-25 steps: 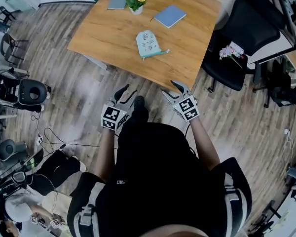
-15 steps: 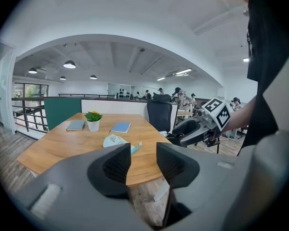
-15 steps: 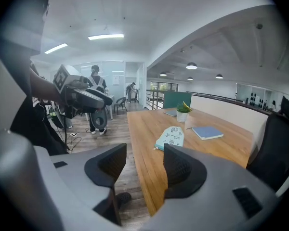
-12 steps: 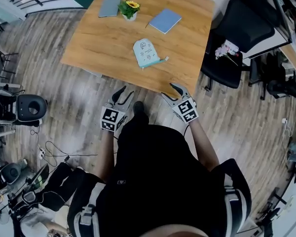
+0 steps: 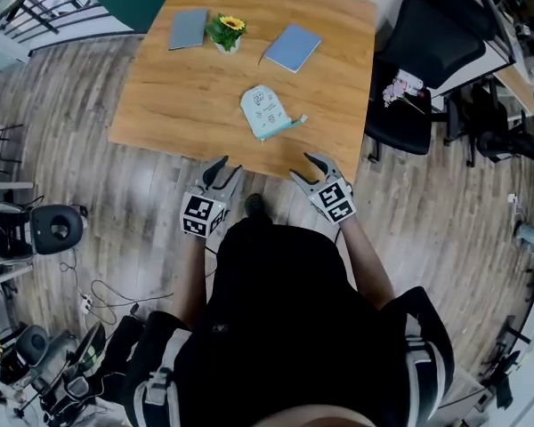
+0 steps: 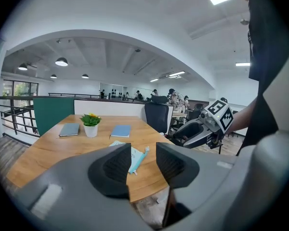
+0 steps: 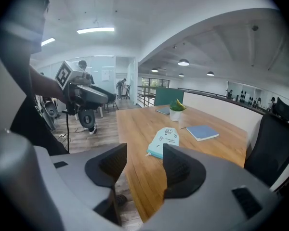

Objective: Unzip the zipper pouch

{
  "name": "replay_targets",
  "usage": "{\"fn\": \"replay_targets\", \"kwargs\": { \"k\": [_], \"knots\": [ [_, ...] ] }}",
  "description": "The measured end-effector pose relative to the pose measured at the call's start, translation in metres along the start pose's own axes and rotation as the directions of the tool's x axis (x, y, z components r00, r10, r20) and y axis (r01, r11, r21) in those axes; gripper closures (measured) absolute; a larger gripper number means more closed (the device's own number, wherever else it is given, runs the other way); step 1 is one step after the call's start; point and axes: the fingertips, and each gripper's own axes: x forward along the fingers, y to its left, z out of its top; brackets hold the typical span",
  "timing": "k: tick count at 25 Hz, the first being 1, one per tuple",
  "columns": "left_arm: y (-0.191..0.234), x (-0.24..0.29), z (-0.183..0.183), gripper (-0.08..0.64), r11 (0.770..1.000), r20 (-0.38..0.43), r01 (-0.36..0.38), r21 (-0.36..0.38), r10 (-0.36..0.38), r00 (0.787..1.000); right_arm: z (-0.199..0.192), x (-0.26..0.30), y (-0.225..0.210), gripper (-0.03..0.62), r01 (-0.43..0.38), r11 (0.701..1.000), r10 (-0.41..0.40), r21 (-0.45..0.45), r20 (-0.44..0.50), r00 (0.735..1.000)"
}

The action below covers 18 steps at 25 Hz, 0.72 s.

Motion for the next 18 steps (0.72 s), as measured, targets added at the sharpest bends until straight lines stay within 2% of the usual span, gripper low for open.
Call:
{"fn": "replay_targets", "kwargs": {
  "k": [12,18],
  "knots": [
    [0.035,0.028,-0.001,0.403,0.993,-0.014,0.122,0.006,-0.122,0.992,0.006,0.038,-0.010,0.357,0.070,0.996,-0.068,0.055,-0.030,0.997],
    [0.044,0.029,-0.008,0.403,0.989,-0.031,0.150,-0.002,-0.150,0.988,0.013,0.052,-0.005,0.359,0.075,0.995,-0.074,0.067,-0.027,0.997]
  ]
}}
